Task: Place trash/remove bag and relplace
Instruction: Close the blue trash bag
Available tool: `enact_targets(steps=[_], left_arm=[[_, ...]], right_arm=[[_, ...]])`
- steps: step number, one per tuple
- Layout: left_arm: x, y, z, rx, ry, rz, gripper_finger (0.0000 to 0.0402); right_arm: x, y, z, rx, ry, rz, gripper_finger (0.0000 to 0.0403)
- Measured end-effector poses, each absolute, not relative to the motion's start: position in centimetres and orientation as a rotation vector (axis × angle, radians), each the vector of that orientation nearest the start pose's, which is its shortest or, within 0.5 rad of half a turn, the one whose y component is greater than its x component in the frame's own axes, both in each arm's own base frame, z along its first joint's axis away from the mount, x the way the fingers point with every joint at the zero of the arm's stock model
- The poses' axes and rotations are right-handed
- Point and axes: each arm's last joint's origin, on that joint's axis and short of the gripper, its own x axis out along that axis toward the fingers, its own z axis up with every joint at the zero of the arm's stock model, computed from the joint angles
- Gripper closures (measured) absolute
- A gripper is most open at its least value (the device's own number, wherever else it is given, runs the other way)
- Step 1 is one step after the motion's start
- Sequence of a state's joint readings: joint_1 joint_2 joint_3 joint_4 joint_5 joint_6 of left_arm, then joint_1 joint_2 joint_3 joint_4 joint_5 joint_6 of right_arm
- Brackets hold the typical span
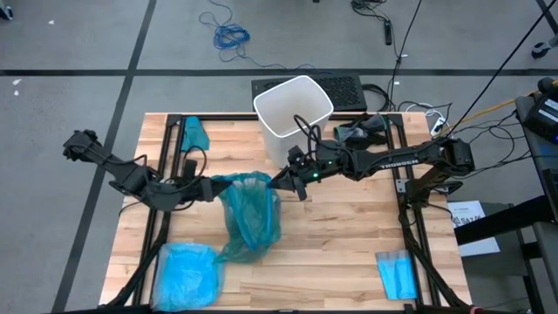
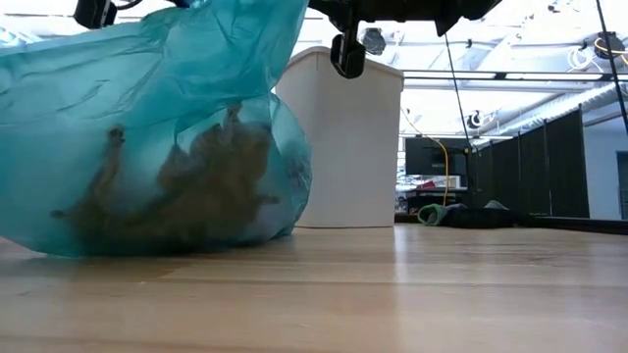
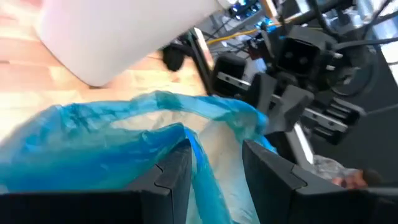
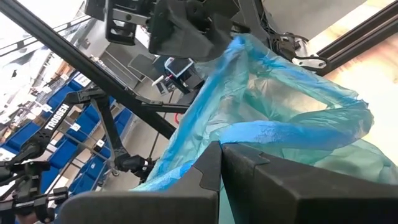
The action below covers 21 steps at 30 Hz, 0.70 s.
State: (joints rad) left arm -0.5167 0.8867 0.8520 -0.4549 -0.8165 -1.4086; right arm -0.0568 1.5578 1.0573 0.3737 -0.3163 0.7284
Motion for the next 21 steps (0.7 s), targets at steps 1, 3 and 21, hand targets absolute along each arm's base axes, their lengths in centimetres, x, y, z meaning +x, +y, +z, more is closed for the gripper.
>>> enact_targets(steps=[1, 3, 21], left_arm=[[16.5, -6.8, 31.8, -1.069, 0.107, 0.510, 0.0263], [16.6, -6.6, 31.7, -1.060, 0.095, 0.532, 0.0265], [16.4, -6.9, 35.8, -0.738, 0.176, 0.148, 0.0400]], right_arm=[[35.5, -1.0, 29.0, 0.747, 0.216, 0.205, 0.0403], [35.5, -0.9, 29.0, 0.747, 0.218, 0.210, 0.0403], [36.2, -1.0, 35.1, 0.547, 0.215, 0.343, 0.0403]])
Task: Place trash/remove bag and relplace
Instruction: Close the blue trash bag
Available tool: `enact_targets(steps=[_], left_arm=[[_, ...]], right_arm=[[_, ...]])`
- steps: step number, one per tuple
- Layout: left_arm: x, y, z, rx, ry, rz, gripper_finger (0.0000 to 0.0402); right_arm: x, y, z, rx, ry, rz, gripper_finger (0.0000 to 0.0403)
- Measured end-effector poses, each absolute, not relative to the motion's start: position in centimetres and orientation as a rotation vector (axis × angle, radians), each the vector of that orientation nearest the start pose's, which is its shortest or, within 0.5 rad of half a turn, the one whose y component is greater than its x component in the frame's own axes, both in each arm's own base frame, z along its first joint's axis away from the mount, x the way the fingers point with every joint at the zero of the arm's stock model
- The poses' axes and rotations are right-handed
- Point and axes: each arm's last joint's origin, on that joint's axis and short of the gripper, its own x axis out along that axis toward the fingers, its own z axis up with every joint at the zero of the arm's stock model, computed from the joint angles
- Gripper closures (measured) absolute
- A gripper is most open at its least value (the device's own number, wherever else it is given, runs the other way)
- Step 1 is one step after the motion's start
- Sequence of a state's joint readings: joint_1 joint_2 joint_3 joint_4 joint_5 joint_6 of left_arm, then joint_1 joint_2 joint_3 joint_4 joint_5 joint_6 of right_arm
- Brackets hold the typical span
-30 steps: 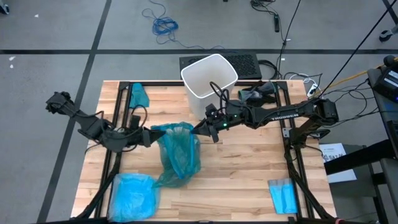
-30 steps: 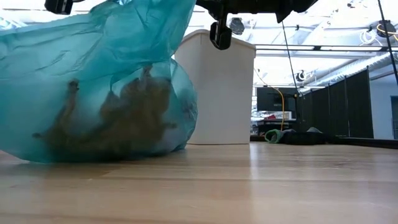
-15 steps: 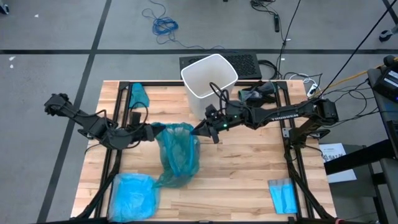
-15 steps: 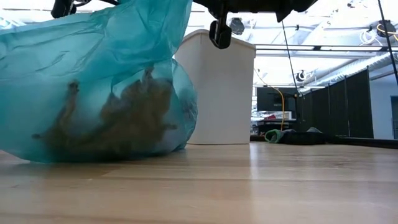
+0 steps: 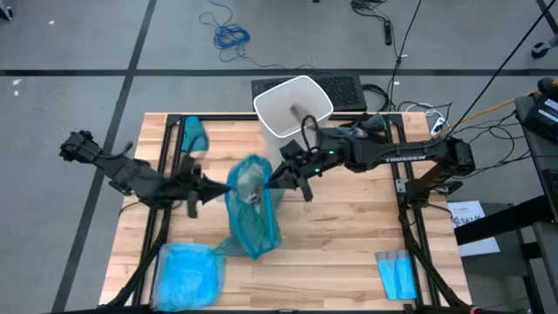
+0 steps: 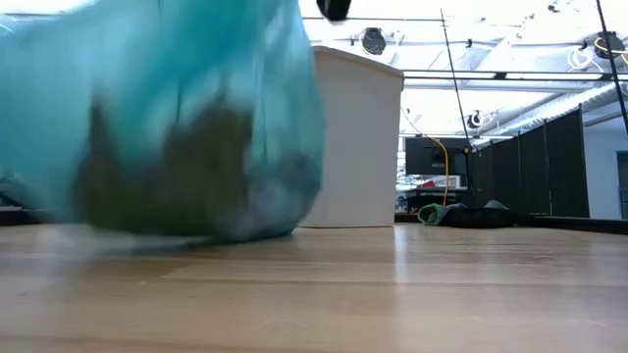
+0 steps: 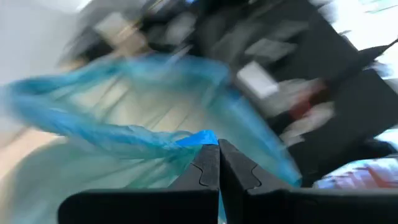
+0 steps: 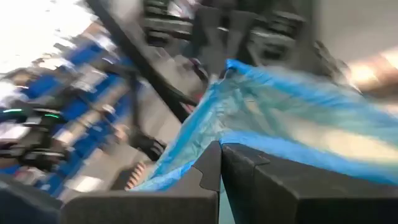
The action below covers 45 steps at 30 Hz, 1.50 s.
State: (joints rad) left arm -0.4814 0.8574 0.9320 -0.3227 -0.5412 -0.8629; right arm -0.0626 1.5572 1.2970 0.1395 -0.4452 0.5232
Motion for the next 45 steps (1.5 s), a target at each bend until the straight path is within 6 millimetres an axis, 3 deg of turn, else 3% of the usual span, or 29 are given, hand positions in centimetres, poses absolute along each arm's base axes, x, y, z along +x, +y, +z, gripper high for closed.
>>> enact_targets(steps=[3, 6, 21, 33, 36, 41, 45], left_arm=[[15.7, -6.7, 34.2, -0.807, 0.294, 0.257, 0.0401], [15.7, -7.0, 34.5, -0.785, 0.272, 0.231, 0.0401], [15.5, -6.9, 34.1, -0.826, 0.304, 0.266, 0.0399], [15.1, -6.3, 35.0, -0.869, 0.173, 0.323, 0.0328], [14.8, -6.1, 35.4, -0.844, 0.138, 0.326, 0.0340], [14.9, -6.1, 36.7, -0.764, 0.044, 0.275, 0.0395], [15.0, -6.2, 38.9, -0.692, -0.119, 0.204, 0.0400]], right_arm=[[36.2, -1.5, 34.3, 0.551, 0.268, 0.315, 0.0403], [36.0, -1.3, 34.9, 0.550, 0.252, 0.362, 0.0403], [36.0, -0.8, 34.1, 0.565, 0.324, 0.338, 0.0403], [36.0, -0.8, 34.1, 0.563, 0.321, 0.354, 0.0403], [36.0, -1.0, 34.3, 0.563, 0.304, 0.375, 0.0403], [36.1, -1.2, 35.1, 0.585, 0.237, 0.398, 0.0403], [36.0, -2.2, 38.2, 0.614, 0.045, 0.503, 0.0403]])
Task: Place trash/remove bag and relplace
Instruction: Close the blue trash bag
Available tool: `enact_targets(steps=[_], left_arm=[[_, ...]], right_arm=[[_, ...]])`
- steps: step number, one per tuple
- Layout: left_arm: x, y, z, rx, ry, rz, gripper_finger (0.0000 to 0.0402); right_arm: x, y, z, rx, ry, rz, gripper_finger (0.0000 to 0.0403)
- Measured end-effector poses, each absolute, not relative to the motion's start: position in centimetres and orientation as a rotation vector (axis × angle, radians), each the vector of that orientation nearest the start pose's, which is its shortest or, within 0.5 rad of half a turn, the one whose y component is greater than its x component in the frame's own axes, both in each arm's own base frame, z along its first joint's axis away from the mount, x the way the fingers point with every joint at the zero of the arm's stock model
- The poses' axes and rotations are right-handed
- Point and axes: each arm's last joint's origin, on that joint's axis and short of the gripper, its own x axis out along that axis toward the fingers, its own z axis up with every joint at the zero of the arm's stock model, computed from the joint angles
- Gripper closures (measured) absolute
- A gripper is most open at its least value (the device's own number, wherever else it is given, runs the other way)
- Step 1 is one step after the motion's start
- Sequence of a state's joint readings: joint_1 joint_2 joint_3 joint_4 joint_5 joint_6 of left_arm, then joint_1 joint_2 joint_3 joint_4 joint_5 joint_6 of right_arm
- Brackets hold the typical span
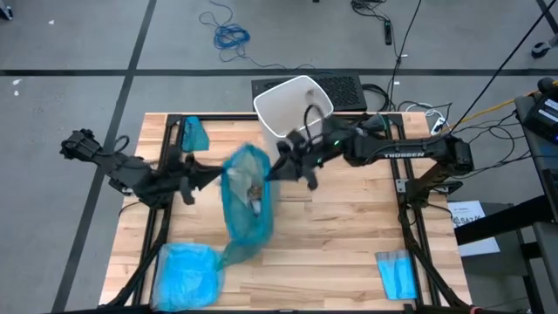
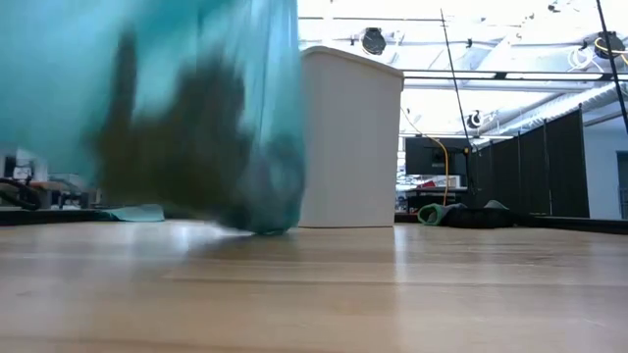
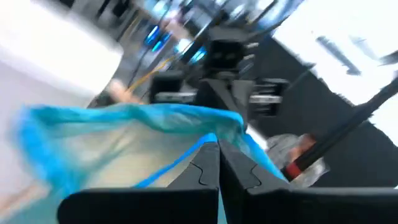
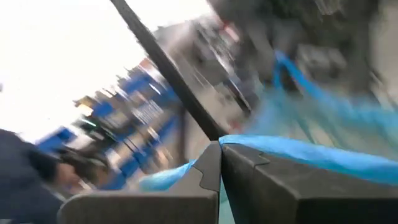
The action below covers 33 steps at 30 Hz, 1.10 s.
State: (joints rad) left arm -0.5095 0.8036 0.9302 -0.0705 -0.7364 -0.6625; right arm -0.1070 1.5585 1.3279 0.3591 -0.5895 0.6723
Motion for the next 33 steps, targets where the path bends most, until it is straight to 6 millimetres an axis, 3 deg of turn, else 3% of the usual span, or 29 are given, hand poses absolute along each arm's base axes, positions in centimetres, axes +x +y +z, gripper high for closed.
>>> enact_targets(steps=[3, 6, 13, 16, 21, 23, 28, 31, 33], left_arm=[[14.8, -6.2, 40.8, -0.597, -0.252, 0.115, 0.0400], [14.7, -6.1, 40.9, -0.555, -0.258, 0.113, 0.0400], [14.2, -6.1, 42.6, -0.486, -0.411, 0.022, 0.0401], [14.0, -6.1, 43.2, -0.432, -0.478, -0.011, 0.0401], [14.7, -5.9, 41.8, -0.456, -0.342, 0.054, 0.0401], [15.3, -5.7, 41.6, -0.485, -0.334, 0.068, 0.0401], [16.4, -5.3, 43.0, -0.418, -0.462, -0.026, 0.0401], [17.1, -4.8, 41.9, -0.442, -0.348, 0.013, 0.0401], [17.6, -4.4, 41.6, -0.490, -0.330, 0.010, 0.0401]], right_arm=[[35.1, -3.0, 41.7, 0.585, -0.142, 0.626, 0.0403], [34.5, -3.4, 43.5, 0.557, -0.190, 0.678, 0.0403], [35.6, -4.6, 40.8, 0.663, 0.065, 0.513, 0.0403], [35.3, -4.6, 41.3, 0.664, 0.044, 0.523, 0.0403], [34.5, -4.8, 43.6, 0.601, -0.155, 0.637, 0.0403], [34.4, -4.9, 43.6, 0.613, -0.133, 0.626, 0.0403], [36.3, -5.6, 39.5, 0.737, 0.110, 0.462, 0.0403], [36.1, -4.9, 42.1, 0.644, -0.106, 0.649, 0.0403], [35.7, -4.7, 42.9, 0.637, -0.123, 0.681, 0.0403]])
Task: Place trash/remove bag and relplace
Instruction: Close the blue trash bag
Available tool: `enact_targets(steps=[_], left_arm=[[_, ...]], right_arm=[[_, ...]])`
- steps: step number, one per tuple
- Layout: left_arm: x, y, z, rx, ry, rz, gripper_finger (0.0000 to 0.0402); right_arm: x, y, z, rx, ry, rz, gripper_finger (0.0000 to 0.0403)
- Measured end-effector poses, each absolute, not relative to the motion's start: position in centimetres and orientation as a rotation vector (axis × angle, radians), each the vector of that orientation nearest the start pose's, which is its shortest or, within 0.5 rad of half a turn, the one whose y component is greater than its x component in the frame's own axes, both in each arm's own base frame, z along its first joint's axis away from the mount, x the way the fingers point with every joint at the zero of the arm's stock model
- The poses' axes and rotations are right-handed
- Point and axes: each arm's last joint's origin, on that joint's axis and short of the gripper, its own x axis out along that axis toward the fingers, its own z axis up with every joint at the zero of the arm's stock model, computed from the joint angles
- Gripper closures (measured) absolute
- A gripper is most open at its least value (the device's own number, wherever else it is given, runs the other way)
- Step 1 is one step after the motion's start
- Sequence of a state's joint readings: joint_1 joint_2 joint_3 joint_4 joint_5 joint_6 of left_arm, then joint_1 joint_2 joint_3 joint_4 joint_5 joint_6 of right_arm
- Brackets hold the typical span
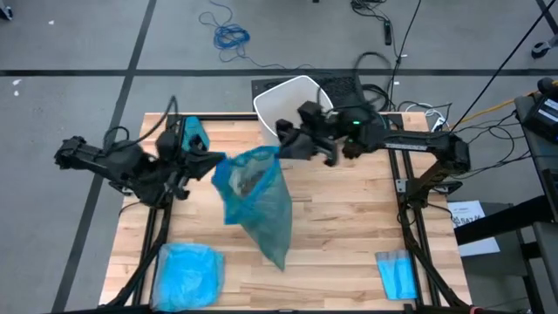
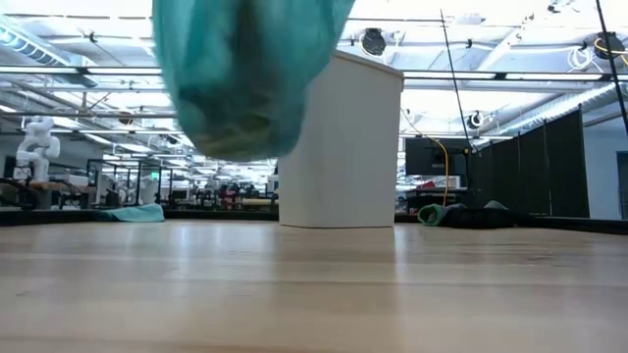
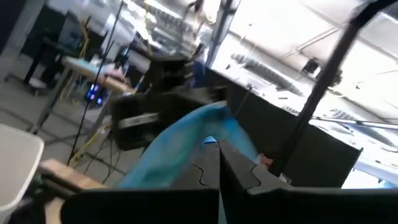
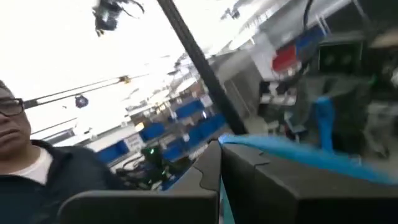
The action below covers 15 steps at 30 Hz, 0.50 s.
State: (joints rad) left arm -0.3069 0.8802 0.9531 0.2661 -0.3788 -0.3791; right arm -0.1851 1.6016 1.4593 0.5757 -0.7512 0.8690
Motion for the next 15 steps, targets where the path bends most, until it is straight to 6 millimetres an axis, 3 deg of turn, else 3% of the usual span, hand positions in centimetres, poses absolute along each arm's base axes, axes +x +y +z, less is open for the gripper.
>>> enact_targets(steps=[5, 9, 12, 15], left_arm=[[19.2, -4.2, 41.2, -0.485, -0.325, -0.038, 0.0401], [19.6, -3.8, 41.1, -0.513, -0.327, -0.062, 0.0402], [20.1, -3.8, 40.9, -0.525, -0.313, -0.069, 0.0402], [20.3, -3.7, 40.7, -0.527, -0.302, -0.072, 0.0402]], right_arm=[[37.3, -5.2, 39.6, 0.718, 0.061, 0.561, 0.0403], [36.4, -4.6, 41.2, 0.670, 0.021, 0.611, 0.0403], [36.6, -4.8, 40.6, 0.696, 0.069, 0.587, 0.0403], [37.3, -4.9, 38.8, 0.757, 0.165, 0.533, 0.0403]])
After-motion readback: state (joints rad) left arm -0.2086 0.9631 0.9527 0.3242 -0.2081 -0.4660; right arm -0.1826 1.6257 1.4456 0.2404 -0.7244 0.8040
